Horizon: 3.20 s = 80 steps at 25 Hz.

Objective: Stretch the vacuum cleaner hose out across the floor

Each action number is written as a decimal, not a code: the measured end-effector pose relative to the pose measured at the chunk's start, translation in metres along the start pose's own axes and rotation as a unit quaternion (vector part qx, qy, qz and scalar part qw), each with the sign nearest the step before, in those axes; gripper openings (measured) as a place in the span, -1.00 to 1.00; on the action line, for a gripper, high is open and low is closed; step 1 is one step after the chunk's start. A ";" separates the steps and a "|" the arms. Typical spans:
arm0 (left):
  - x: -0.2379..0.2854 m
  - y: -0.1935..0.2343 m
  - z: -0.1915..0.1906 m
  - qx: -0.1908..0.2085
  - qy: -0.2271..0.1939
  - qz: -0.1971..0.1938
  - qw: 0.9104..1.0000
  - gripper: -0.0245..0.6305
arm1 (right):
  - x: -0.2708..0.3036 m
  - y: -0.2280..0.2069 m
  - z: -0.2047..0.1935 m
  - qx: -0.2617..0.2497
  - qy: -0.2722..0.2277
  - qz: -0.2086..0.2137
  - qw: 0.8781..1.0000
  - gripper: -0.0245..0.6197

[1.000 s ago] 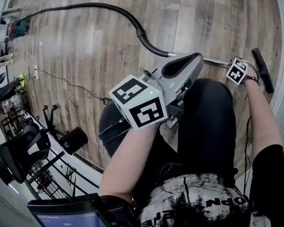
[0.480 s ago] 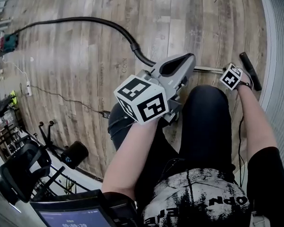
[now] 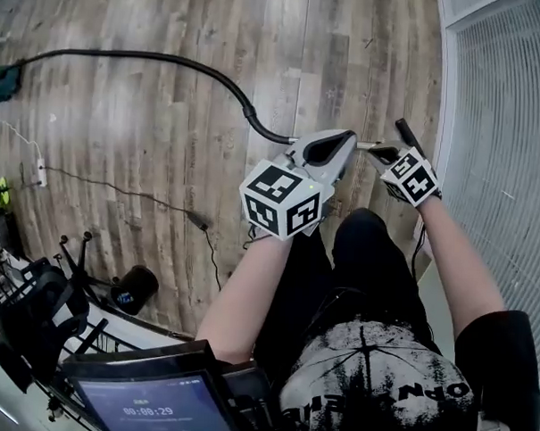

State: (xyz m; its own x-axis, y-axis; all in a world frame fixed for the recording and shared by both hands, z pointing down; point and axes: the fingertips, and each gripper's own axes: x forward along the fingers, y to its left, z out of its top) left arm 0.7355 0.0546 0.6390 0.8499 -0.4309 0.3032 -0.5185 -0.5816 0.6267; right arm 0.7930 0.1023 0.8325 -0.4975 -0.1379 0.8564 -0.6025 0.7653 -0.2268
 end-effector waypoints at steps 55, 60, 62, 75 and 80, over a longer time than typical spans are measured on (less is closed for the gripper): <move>-0.135 -0.195 0.285 0.201 -0.098 0.062 0.973 -0.93 | -0.465 0.105 0.346 -0.098 -0.465 0.095 0.875 -0.90; -0.132 -0.192 0.292 0.209 -0.099 0.065 0.971 -0.93 | -0.462 0.099 0.353 -0.120 -0.456 0.078 0.878 -0.91; -0.133 -0.191 0.292 0.209 -0.101 0.065 0.971 -0.93 | -0.458 0.100 0.354 -0.124 -0.453 0.077 0.880 -0.91; -0.139 -0.186 0.289 0.206 -0.103 0.073 0.971 -0.93 | -0.451 0.108 0.358 -0.145 -0.444 0.081 0.881 -0.91; -0.140 -0.185 0.286 0.203 -0.102 0.073 0.971 -0.93 | -0.448 0.113 0.359 -0.150 -0.441 0.085 0.881 -0.91</move>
State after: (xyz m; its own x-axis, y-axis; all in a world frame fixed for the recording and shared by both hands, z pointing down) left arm 0.6857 0.0255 0.2751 0.7501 -0.6327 0.1925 -0.6612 -0.7107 0.2403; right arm 0.7236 0.0253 0.2569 -0.9354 -0.3395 0.0991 -0.3469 0.9353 -0.0703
